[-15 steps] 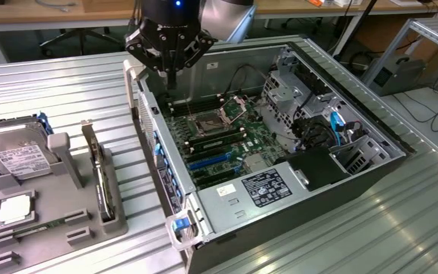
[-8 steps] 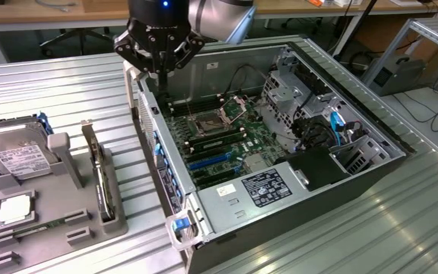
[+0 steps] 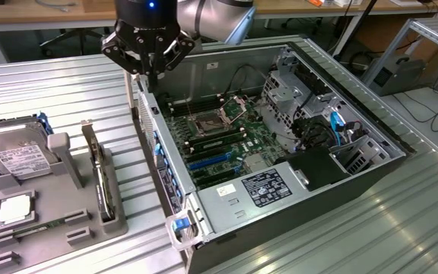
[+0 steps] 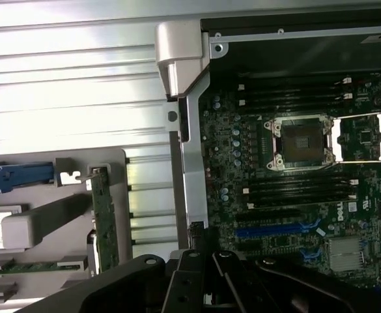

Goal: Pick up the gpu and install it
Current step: 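Reach for the gpu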

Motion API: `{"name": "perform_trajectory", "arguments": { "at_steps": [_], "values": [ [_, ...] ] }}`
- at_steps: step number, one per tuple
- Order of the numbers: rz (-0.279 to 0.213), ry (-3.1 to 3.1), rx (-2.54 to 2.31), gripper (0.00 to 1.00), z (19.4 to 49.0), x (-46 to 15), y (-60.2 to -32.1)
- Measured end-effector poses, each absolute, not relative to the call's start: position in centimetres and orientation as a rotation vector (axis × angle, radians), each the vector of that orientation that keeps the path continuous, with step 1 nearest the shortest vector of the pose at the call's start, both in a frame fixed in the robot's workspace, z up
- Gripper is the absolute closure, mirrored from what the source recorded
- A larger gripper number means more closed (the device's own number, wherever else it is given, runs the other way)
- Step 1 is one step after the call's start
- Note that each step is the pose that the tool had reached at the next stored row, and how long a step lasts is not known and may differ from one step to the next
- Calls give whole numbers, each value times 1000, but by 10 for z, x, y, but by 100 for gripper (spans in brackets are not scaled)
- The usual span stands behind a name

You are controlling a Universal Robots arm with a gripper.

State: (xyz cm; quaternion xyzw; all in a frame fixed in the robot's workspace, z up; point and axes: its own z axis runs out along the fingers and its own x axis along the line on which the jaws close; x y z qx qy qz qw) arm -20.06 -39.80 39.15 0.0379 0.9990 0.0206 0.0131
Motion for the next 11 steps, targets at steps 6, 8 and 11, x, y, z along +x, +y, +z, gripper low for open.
{"name": "perform_trajectory", "arguments": {
  "at_steps": [6,8,11],
  "values": [
    [64,3112,118,89,391,-207,-398],
    [64,3112,118,89,391,-209,-398],
    [64,3112,118,89,391,-212,-398]
  ]
}}
